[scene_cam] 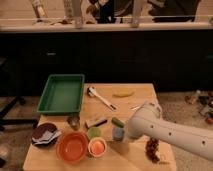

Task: Place sponge in table surface

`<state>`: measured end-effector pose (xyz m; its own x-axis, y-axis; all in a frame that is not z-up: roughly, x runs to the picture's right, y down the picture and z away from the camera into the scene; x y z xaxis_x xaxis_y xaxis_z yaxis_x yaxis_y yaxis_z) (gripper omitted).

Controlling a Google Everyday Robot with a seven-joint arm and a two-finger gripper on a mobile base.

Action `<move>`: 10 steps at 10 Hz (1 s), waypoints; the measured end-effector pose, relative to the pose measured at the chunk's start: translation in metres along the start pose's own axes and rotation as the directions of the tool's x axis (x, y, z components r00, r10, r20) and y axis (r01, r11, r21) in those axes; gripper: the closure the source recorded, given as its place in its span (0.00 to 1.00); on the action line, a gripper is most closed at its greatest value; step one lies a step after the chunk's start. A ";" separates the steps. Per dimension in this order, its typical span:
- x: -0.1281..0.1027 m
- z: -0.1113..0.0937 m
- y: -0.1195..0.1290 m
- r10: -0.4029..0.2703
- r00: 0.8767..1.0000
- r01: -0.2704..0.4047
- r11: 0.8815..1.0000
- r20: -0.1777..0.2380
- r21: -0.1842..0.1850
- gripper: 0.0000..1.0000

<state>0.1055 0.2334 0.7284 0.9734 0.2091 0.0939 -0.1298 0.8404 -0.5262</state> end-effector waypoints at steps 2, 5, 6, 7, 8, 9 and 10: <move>-0.001 0.003 0.000 0.001 1.000 -0.001 1.000 0.013 -0.011 1.00; 0.000 0.006 -0.001 0.009 0.999 -0.008 1.000 0.031 -0.023 1.00; -0.001 0.008 -0.002 0.007 0.999 -0.006 1.000 0.033 -0.029 1.00; -0.001 0.009 -0.003 0.008 0.999 -0.007 0.999 0.032 -0.034 1.00; -0.001 0.009 -0.003 0.007 0.999 -0.006 0.999 0.032 -0.036 1.00; -0.002 0.009 -0.003 0.005 0.999 -0.004 0.999 0.032 -0.036 0.98; -0.002 0.009 -0.003 0.006 0.999 -0.005 0.999 0.032 -0.036 0.89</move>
<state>0.1026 0.2354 0.7374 0.9661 0.2299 0.1177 -0.1274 0.8207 -0.5569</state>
